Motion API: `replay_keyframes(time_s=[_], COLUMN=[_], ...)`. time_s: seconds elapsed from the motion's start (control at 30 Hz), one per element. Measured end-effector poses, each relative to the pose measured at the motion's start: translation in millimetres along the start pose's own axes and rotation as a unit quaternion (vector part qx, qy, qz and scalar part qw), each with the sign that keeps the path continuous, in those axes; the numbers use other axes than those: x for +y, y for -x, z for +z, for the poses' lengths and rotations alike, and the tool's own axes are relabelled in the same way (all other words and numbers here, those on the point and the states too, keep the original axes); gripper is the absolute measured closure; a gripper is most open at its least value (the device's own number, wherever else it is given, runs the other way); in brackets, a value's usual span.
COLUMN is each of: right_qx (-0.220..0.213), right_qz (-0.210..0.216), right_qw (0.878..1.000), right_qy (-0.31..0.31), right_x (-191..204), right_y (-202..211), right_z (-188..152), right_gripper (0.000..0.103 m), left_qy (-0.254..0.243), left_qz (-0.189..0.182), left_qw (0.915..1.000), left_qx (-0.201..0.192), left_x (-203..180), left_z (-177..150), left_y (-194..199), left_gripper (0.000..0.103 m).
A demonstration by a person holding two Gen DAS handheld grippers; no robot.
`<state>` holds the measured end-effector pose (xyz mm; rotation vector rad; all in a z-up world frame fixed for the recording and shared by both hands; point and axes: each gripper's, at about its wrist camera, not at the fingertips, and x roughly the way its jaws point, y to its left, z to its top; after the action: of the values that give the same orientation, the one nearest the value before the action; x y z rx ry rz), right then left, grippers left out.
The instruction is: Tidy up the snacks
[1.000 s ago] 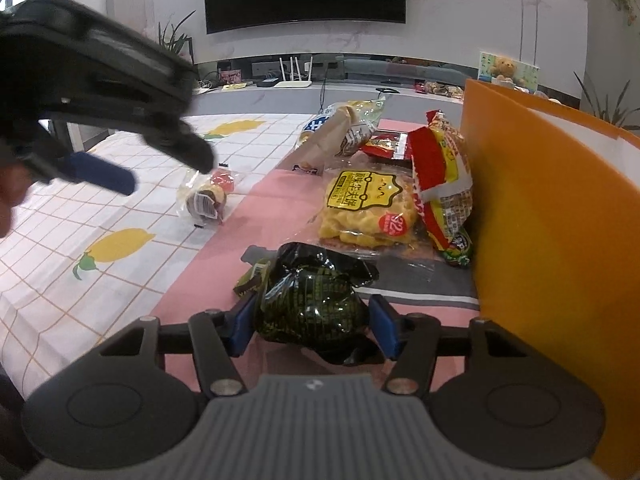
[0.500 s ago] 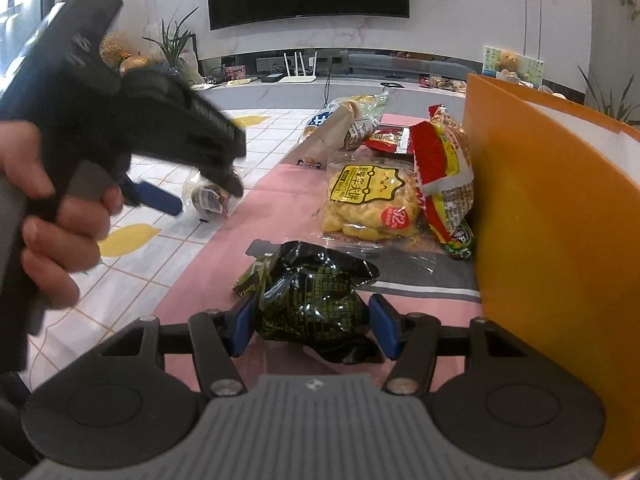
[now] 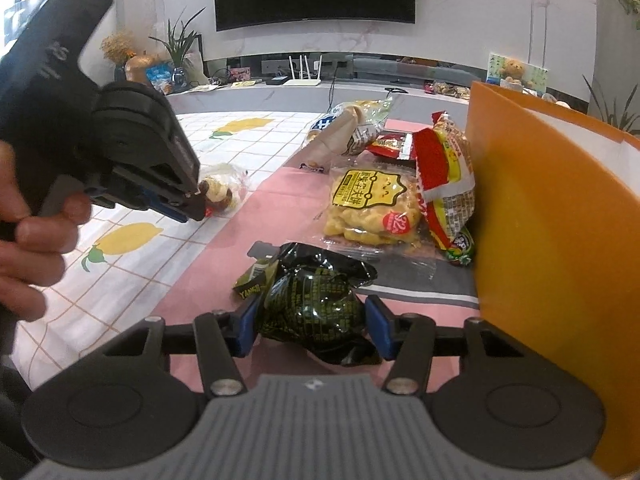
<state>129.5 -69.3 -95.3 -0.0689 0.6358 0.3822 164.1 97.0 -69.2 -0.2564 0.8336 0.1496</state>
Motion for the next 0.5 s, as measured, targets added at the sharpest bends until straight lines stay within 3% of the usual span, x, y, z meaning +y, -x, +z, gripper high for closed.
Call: replay_keyframes(time_s=[0.5], right_qx=[-0.038], right_qz=[0.018], right_qw=[0.999], right_qy=[-0.008], right_x=[1.6], right_y=[23.4], right_z=[15.5], right_gripper=[0.049], left_qy=[0.006], left_qz=[-0.017], left_qw=[0.9997], left_qx=[-0.015], left_x=[7.5], left_z=[-1.4], left_y=[36.7], left_gripper=[0.098])
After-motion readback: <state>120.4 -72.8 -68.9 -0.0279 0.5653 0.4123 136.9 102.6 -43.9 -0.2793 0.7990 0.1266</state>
